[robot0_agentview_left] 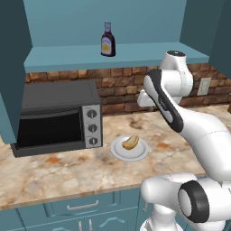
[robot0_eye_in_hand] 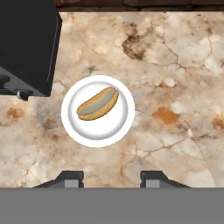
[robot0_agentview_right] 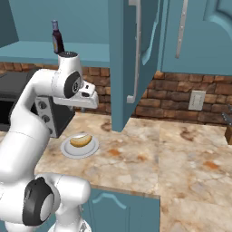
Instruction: Move the hot dog bun to the plate on the dining table and place the condiment next to that plate. Then navigate to the fridge and take the sausage and place it on the plate as well.
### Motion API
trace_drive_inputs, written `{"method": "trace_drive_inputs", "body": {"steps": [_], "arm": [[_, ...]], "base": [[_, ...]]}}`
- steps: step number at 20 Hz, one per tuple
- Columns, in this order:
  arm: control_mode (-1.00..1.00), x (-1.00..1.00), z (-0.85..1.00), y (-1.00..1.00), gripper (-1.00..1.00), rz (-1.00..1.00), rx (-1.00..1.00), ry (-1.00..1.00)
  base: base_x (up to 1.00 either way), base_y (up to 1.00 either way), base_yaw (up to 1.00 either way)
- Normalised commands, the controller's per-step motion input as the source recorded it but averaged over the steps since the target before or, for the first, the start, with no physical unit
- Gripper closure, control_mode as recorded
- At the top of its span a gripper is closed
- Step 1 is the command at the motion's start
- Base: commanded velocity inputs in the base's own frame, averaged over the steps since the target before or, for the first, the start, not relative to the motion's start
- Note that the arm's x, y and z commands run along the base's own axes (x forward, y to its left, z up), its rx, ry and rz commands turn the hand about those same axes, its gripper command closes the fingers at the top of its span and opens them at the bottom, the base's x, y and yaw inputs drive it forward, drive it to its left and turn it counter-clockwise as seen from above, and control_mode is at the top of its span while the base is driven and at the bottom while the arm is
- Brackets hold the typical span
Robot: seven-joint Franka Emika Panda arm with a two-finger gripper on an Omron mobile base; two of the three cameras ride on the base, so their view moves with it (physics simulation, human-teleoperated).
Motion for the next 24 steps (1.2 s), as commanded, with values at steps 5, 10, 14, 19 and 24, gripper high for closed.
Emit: {"method": "trace_drive_inputs", "body": {"steps": [5, 10, 14, 19, 24], "arm": [[-1.0, -0.12, -0.34, 0.22, -1.0, -0.07, -0.01, 0.0], [-1.0, -0.01, -0.73, 0.43, -1.0, -0.4, 0.02, 0.01], [-1.0, 0.12, -0.66, 0.15, -1.0, -0.26, 0.04, 0.14], [-1.0, 0.28, -0.43, -0.04, -1.0, -0.13, 0.13, 0.08], [-1.0, 0.27, -0.37, -0.14, -1.0, 0.0, 0.1, 0.02]], "base": [[0.0, 0.0, 0.0], [0.0, 0.0, 0.0], [0.0, 0.0, 0.0], [0.0, 0.0, 0.0], [0.0, 0.0, 0.0]]}}
